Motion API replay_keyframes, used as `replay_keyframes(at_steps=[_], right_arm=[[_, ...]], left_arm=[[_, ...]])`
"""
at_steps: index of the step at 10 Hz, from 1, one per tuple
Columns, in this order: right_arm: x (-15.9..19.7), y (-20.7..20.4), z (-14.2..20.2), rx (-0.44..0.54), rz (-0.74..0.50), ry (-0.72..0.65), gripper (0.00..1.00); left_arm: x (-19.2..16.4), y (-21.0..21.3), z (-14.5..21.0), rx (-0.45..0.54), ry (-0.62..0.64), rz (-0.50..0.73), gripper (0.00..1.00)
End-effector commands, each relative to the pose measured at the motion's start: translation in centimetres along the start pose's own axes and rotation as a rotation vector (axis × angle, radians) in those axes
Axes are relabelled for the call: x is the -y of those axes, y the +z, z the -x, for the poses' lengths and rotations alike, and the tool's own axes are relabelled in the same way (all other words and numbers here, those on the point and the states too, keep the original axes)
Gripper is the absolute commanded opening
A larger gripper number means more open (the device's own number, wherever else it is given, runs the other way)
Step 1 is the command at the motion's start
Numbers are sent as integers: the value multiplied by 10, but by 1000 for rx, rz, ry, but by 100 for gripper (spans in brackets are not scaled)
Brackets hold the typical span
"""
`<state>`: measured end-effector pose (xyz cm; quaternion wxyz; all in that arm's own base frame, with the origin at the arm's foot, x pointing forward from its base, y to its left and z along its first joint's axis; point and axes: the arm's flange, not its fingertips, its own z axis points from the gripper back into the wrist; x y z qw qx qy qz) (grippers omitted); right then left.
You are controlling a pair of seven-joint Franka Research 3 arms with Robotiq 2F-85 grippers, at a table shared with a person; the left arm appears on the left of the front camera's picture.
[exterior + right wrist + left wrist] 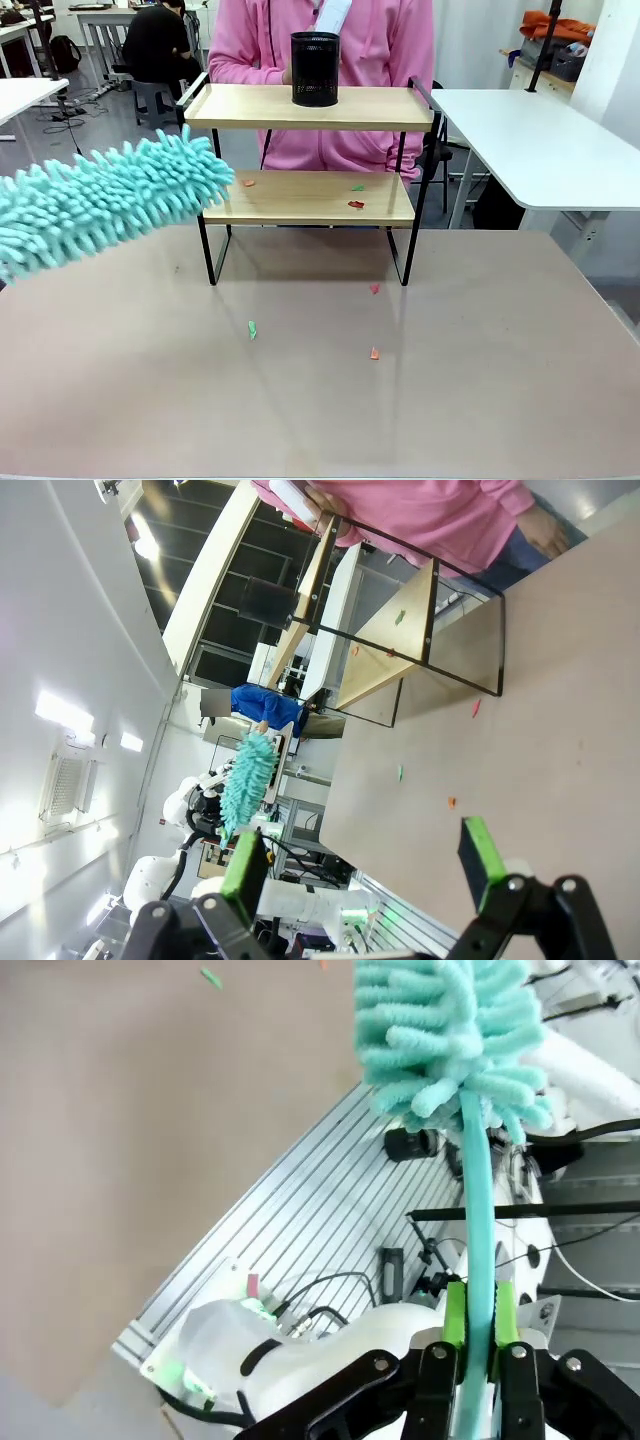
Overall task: Clean the shelf.
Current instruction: Clean the remaining tier of the Shelf with the Duster once objects are removed.
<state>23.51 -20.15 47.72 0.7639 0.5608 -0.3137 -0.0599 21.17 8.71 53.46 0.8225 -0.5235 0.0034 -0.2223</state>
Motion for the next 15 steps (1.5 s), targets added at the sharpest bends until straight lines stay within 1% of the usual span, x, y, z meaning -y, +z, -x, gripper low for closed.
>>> replay_keyframes(at_steps=[1, 2, 3, 4, 5, 6, 7, 8, 9, 10, 13, 14, 15], right_arm=[[-1, -1, -2, 14, -19, 26, 100], [-1, -1, -2, 14, -19, 26, 100], [-1, -1, -2, 14, -19, 26, 100], [-1, -1, -2, 14, -19, 26, 100], [-1, -1, -2, 14, -19, 26, 100], [-1, -1, -2, 14, -19, 26, 100], [-1, -1, -2, 14, -19, 26, 100], [-1, -1, -2, 14, -19, 26, 100], [-1, -1, -2, 14, -19, 26, 100], [-1, -1, -2, 14, -19, 26, 100], [-1, -1, -2, 14, -19, 26, 100], [-1, -1, -2, 14, -19, 26, 100], [-1, -1, -2, 14, -19, 26, 100]], left_arm=[[0, -35, -15, 58, 45, -63, 13], [3, -56, -24, 98, 61, -88, 13], [8, -81, -33, 181, 87, -141, 13], [14, -99, -40, 228, 72, -182, 13], [20, -112, -48, 240, 39, -192, 13], [25, -122, -57, 287, 23, -224, 13], [29, -133, -66, 296, 31, -256, 13], [29, -143, -74, 282, 34, -298, 13], [28, -147, -78, 247, 60, -295, 13], [45, -104, -92, 248, 16, -265, 13], [45, -104, -92, 248, 16, -265, 13], [45, -111, -97, 237, 22, -287, 13], [44, -118, -92, 248, 39, -334, 13]])
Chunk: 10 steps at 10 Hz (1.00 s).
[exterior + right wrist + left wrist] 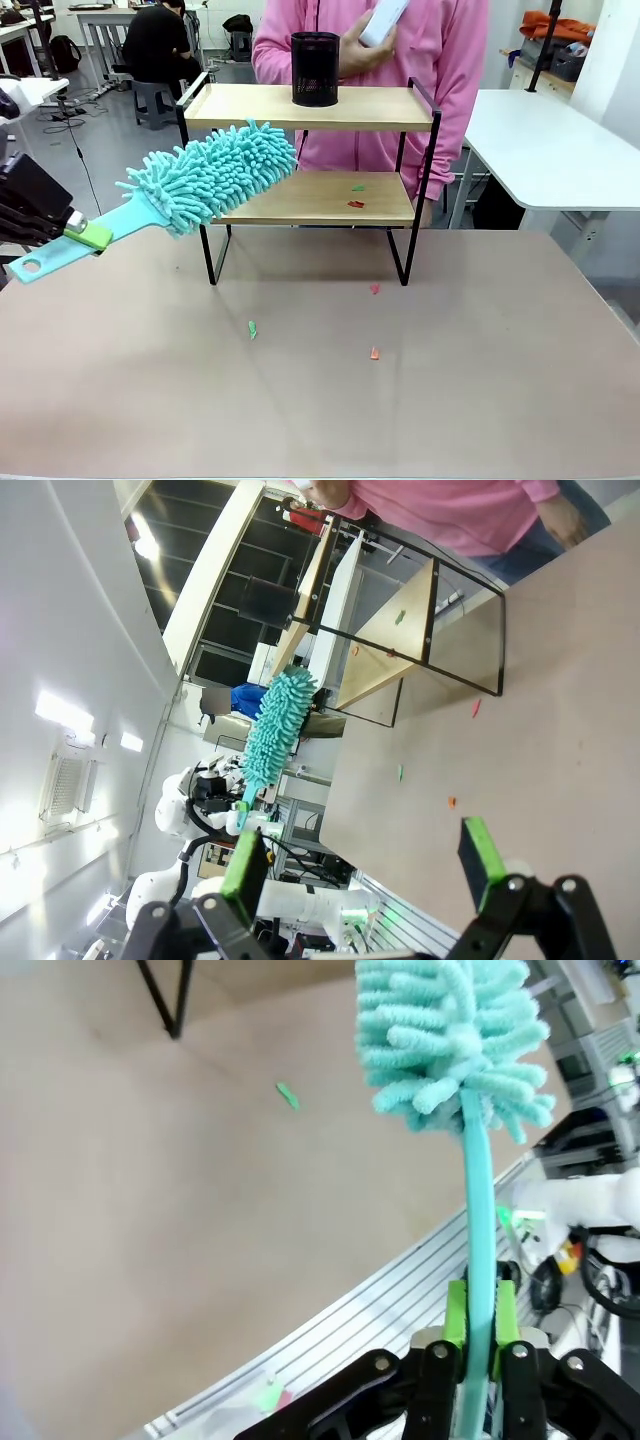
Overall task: Clean the shelf.
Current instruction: Clean the remaining tier of the Shelf with the Duster once objects are removed.
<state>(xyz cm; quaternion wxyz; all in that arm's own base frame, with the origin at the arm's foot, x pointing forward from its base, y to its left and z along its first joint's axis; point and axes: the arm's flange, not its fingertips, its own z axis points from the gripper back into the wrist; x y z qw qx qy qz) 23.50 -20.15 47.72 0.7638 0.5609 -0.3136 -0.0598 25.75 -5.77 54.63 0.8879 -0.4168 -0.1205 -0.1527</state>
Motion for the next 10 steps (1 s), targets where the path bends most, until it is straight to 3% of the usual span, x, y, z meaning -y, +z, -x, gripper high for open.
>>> replay_keyframes(at_steps=[1, 3, 4, 10], right_arm=[[-1, -1, -2, 14, -19, 26, 100], [-1, -1, -2, 14, -19, 26, 100], [-1, -1, -2, 14, -19, 26, 100], [-1, -1, -2, 14, -19, 26, 100]], left_arm=[[3, -17, 6, -9, 33, -71, 13], [6, -34, -5, 20, 64, -116, 13], [9, -39, -12, 77, 97, -157, 0], [7, -94, -48, 202, 157, -390, 0]])
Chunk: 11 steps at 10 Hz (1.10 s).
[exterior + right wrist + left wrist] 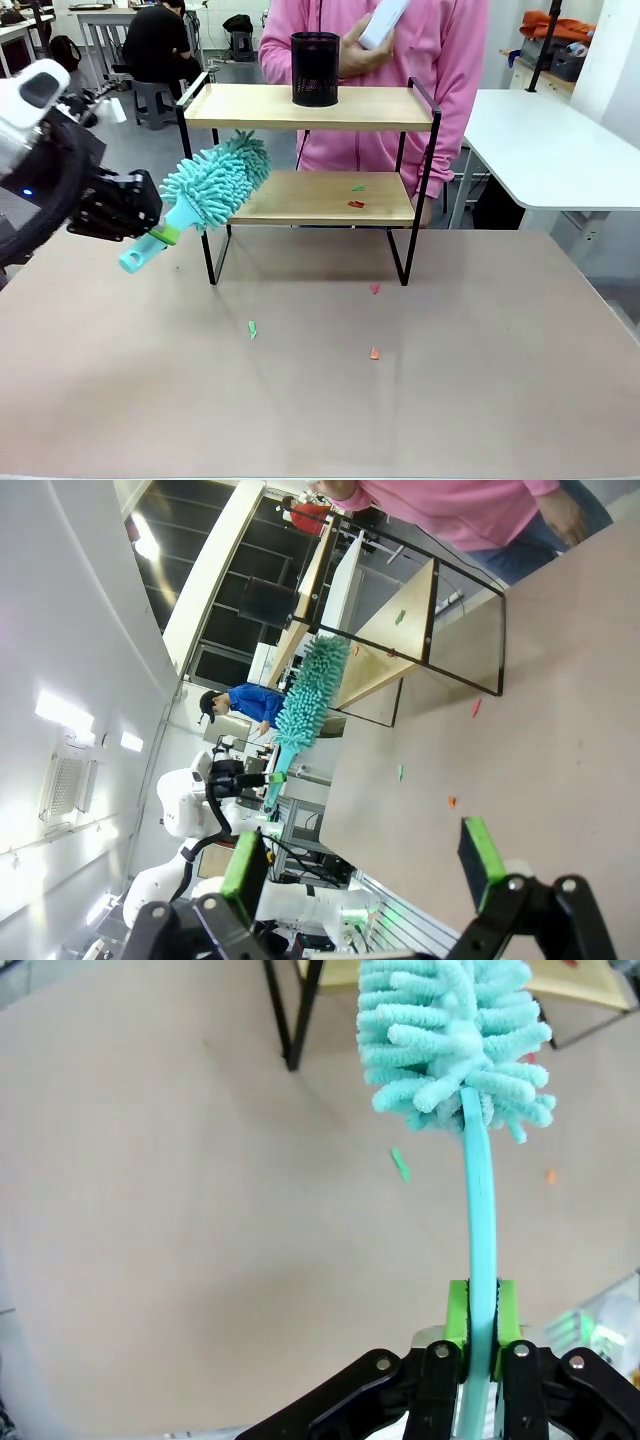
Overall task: Clean the shelf.
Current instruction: Clean the remaining tier of the Shelf with the Duster once objects are removed.
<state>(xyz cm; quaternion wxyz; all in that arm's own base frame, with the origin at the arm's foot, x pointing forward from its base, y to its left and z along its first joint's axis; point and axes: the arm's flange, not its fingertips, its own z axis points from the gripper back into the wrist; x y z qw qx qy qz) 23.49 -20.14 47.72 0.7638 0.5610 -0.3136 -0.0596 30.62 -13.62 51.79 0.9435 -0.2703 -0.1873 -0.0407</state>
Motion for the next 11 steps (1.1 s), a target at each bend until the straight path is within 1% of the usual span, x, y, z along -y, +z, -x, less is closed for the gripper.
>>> replay_keyframes(at_steps=[1, 3, 4, 7, 9, 11], right_arm=[[-1, -1, -2, 15, -18, 26, 100], [-1, -1, -2, 15, -18, 26, 100], [-1, -1, -2, 15, -18, 26, 100], [-1, -1, -2, 15, -18, 26, 100], [-1, -1, -2, 15, -18, 26, 100], [-1, -1, -2, 15, -18, 26, 100]], left_arm=[[5, -20, 0, 76, 45, -79, 0], [11, -30, -7, 200, 72, -97, 0], [12, -35, -10, 179, 72, -106, 0], [11, -48, -22, 161, 94, -138, 0], [12, -59, -33, 170, 106, -171, 0], [17, -69, -43, 151, 102, -194, 0]])
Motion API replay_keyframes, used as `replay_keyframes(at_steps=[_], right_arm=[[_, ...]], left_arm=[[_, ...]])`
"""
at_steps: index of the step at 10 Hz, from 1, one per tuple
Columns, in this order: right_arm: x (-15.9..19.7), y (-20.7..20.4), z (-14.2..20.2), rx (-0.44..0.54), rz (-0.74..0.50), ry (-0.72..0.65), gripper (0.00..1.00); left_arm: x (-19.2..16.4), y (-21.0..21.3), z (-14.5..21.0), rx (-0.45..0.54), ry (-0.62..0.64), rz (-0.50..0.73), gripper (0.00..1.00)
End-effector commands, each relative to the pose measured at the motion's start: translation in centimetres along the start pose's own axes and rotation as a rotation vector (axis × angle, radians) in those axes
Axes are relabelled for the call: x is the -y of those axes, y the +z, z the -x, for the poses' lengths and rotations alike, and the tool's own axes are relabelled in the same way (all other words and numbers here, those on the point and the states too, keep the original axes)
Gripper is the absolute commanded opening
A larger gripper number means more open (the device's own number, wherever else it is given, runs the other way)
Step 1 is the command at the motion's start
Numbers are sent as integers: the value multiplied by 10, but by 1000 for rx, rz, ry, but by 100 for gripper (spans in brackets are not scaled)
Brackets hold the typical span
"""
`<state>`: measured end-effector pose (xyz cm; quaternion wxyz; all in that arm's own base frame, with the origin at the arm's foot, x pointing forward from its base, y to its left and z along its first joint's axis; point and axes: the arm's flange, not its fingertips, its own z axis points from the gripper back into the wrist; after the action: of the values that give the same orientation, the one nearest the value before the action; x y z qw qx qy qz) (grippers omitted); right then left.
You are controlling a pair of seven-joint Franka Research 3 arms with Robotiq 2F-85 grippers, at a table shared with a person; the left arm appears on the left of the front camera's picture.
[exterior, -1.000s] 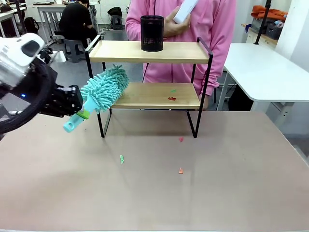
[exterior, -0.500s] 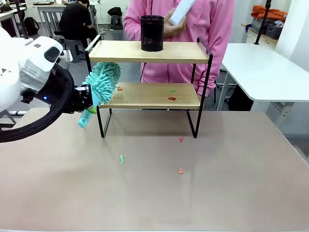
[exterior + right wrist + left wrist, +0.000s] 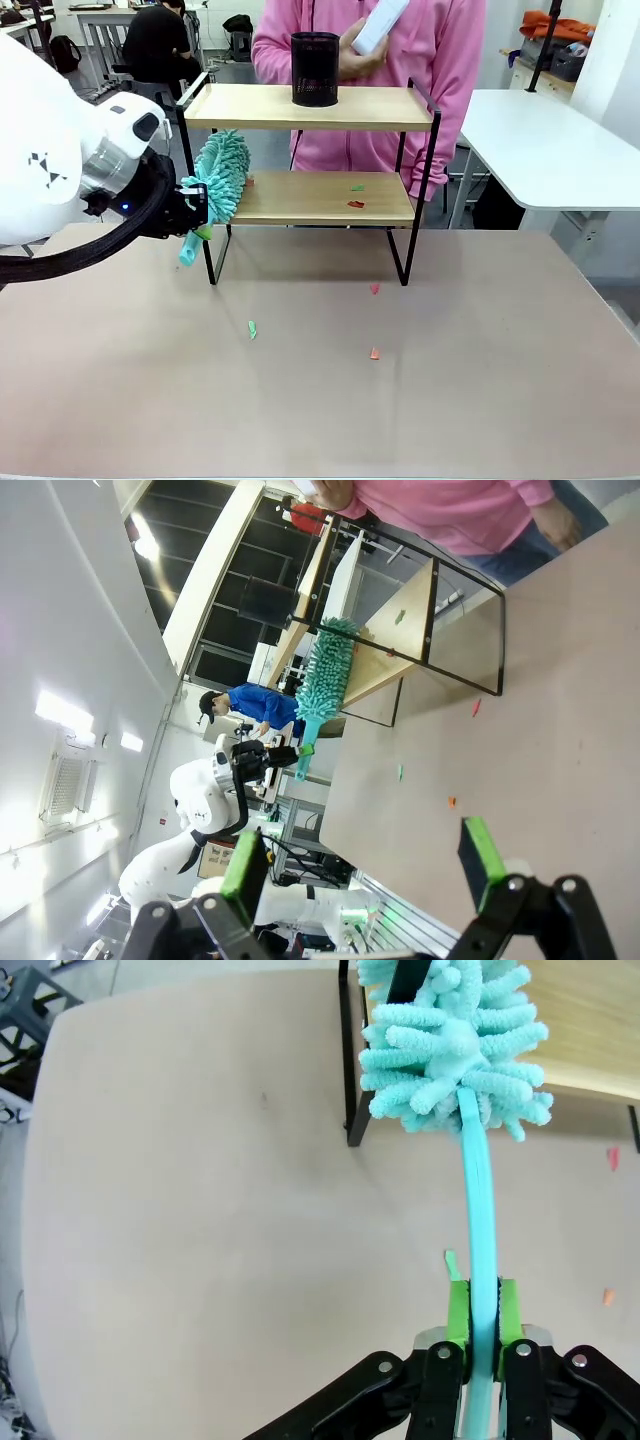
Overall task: Clean the shelf.
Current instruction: Clean the remaining tier of the Shelf with the Duster once objects are removed.
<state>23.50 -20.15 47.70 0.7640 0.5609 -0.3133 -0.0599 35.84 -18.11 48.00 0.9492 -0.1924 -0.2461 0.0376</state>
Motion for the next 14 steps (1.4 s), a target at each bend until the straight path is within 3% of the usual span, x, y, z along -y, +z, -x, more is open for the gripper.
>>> replay_keyframes(at_steps=[1, 4, 10, 14], right_arm=[[-1, -1, -2, 15, -19, 27, 100], [-1, -1, -2, 15, -19, 27, 100], [-1, -1, -2, 15, -19, 27, 100], [-1, -1, -2, 15, -19, 27, 100]], left_arm=[[12, -3, -12, -6, 7, -29, 0], [20, -7, -15, -70, -49, 3, 0], [54, -19, -6, -205, -281, 110, 0], [74, -27, -1, -236, -378, 153, 0]])
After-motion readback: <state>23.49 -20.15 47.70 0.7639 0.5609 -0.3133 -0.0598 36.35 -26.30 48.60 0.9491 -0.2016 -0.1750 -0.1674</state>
